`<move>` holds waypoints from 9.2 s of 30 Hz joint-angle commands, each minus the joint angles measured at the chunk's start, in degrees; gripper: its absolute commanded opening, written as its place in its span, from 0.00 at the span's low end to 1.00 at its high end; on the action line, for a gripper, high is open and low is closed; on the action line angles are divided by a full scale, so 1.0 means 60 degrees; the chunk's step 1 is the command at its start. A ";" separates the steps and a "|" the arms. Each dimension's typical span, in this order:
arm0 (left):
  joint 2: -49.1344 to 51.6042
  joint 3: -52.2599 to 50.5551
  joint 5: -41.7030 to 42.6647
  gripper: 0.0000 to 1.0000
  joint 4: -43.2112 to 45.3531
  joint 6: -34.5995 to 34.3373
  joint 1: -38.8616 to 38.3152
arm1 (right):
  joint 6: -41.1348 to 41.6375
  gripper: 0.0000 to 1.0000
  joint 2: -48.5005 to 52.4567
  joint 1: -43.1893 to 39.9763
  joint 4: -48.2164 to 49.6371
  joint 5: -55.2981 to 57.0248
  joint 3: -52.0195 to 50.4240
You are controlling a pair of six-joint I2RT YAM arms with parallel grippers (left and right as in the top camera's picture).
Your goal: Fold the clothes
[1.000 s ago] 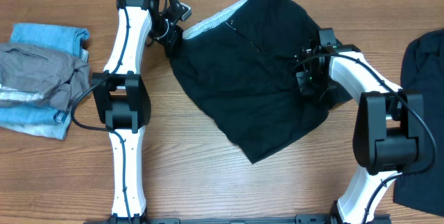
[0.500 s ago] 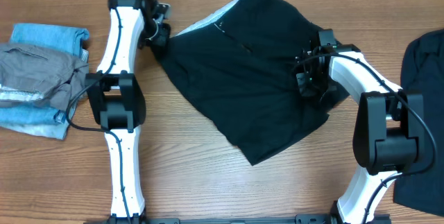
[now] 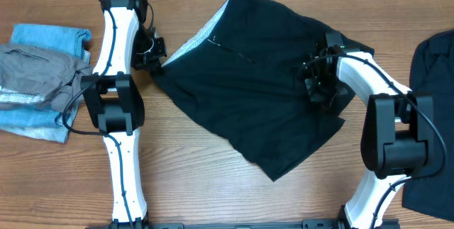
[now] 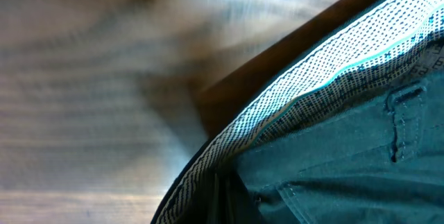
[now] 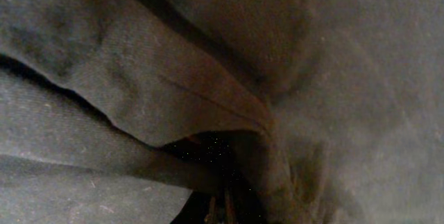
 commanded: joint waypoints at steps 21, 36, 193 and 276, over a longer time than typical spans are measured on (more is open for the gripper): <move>0.0044 0.0459 0.0142 0.46 -0.0208 -0.0310 -0.1031 | 0.0849 1.00 -0.0222 -0.0317 -0.2000 0.0692 0.2743; 0.0586 0.1767 0.3078 0.74 0.4867 0.1938 -0.2087 | 0.2058 1.00 -0.0219 -0.1147 -0.2375 0.0528 0.3322; 0.1206 0.2688 -0.2218 0.29 0.6415 0.1246 -0.1319 | 0.0197 0.39 0.1927 -0.1071 0.2688 -0.1271 0.2779; -0.7176 -1.1424 0.1647 0.97 0.4543 -0.0178 0.1129 | 0.6266 0.27 -0.4299 0.0375 0.4204 -0.2364 -0.7304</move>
